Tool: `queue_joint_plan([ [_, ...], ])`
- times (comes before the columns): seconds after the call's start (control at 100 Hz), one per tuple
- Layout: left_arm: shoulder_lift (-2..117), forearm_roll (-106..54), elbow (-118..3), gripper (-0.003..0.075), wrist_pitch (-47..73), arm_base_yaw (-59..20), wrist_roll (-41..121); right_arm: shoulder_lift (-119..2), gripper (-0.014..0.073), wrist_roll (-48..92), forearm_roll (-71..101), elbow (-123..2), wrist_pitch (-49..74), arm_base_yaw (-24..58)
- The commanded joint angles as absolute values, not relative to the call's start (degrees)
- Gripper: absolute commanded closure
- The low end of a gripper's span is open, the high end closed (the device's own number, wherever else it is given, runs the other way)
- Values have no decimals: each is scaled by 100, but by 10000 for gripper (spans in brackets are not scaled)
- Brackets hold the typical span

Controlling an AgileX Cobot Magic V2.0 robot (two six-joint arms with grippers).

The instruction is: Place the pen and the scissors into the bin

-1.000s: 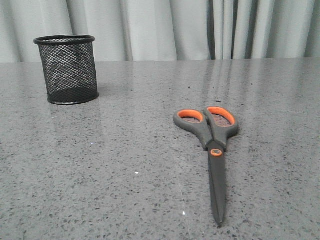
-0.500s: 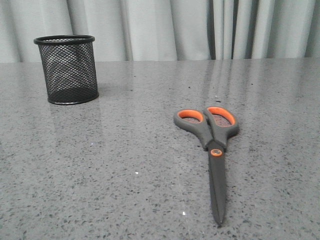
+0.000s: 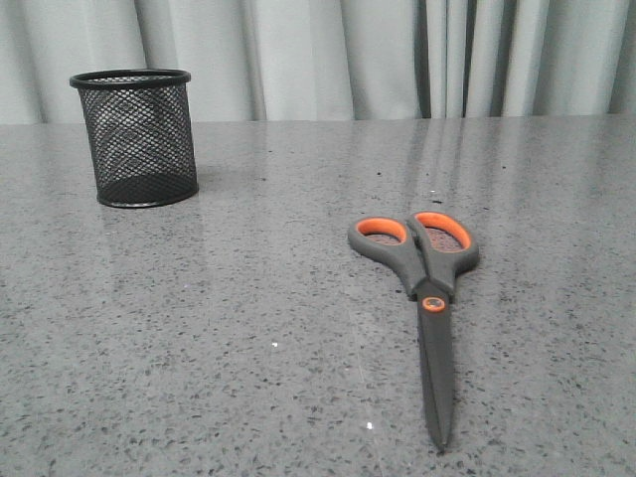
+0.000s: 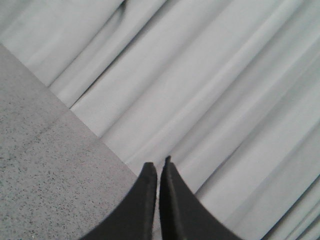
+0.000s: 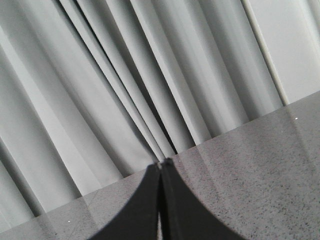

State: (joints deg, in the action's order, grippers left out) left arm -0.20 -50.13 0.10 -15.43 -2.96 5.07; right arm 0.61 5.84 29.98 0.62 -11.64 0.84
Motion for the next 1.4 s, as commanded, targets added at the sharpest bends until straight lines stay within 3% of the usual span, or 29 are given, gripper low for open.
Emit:
queue_joint_plan([
  [0.0,-204,-5315,247,739,-1880,-286,512,174,651,537,2998,-27,-1574,48],
  [0.2,-193,-5125,32,728,-1408,-286,608,124,641,537,2986,-611,-712,48],
  [0.34,79,-3225,-798,599,-357,-286,905,-262,617,755,2950,-1419,696,48],
  [0.49,961,-2499,-1774,469,136,-286,905,-1040,398,1296,2950,-2256,1417,48],
  [0.63,2286,-2141,-2756,460,1295,-286,905,-1952,237,1296,2950,-2932,1997,48],
  [0.98,5778,-1627,-5405,461,4274,-241,376,-2677,234,1305,2950,-3313,2044,273],
  [1.18,7445,-1511,-6475,461,5038,-241,376,-2677,234,1305,2950,-3313,2058,366],
  [1.39,8331,-857,-6866,465,5373,-241,103,-2677,234,1305,2950,-3313,2099,366],
])
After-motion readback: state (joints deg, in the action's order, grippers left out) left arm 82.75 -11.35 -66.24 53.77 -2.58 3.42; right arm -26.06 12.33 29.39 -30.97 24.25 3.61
